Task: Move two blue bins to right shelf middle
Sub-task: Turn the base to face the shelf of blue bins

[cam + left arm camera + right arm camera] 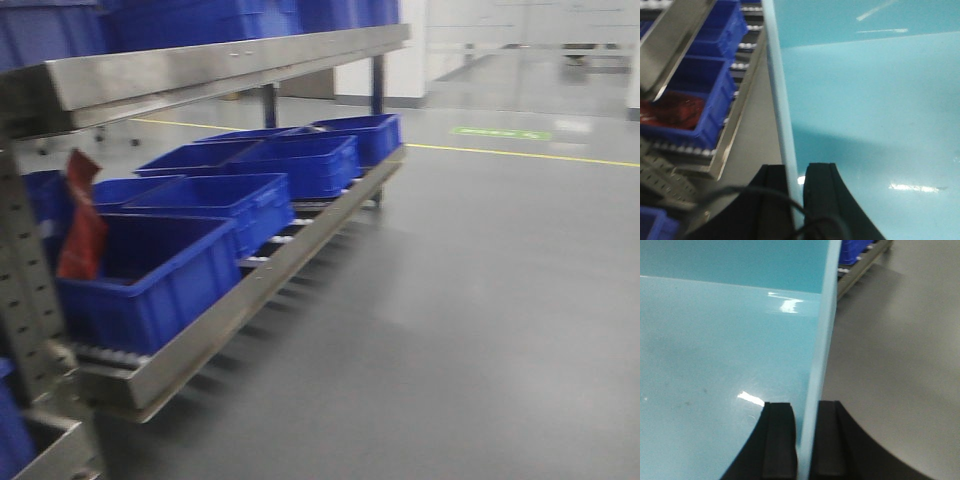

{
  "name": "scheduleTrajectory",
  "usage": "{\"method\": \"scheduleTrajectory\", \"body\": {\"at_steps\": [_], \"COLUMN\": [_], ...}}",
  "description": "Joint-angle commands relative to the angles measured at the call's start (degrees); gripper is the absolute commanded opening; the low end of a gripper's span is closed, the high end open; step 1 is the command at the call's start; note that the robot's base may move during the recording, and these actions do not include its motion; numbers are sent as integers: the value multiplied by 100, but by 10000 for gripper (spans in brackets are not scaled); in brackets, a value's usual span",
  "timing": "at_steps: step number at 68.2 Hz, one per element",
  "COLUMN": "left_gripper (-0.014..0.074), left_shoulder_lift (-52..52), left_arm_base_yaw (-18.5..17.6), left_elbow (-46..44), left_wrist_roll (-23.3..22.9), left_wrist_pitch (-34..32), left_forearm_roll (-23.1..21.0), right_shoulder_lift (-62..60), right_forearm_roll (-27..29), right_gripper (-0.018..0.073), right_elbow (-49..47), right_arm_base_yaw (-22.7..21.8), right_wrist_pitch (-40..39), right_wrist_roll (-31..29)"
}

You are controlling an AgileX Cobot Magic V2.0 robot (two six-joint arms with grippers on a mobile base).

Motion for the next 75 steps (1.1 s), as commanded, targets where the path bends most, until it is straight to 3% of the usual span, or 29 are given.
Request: {"method": "scheduleTrajectory", "body": {"at_steps": [1, 75], "left_gripper": [-111, -111], "left_shoulder_lift": [-63, -63], "left_arm_base_yaw": [-35, -35], "left_elbow": [-64, -64], "left_wrist_roll": [55, 55], "left_wrist_pitch": [-325, -325], "left_forearm_roll": [-118, -118], "right_shoulder_lift": [-73, -73], "right_forearm_roll": [167, 167], "right_gripper": [-153, -153], "right_elbow": [-70, -70], "right_arm_base_yaw": [14, 14], "right_wrist_pitch": [-294, -294], "right_wrist_roll": [-89, -89]}}
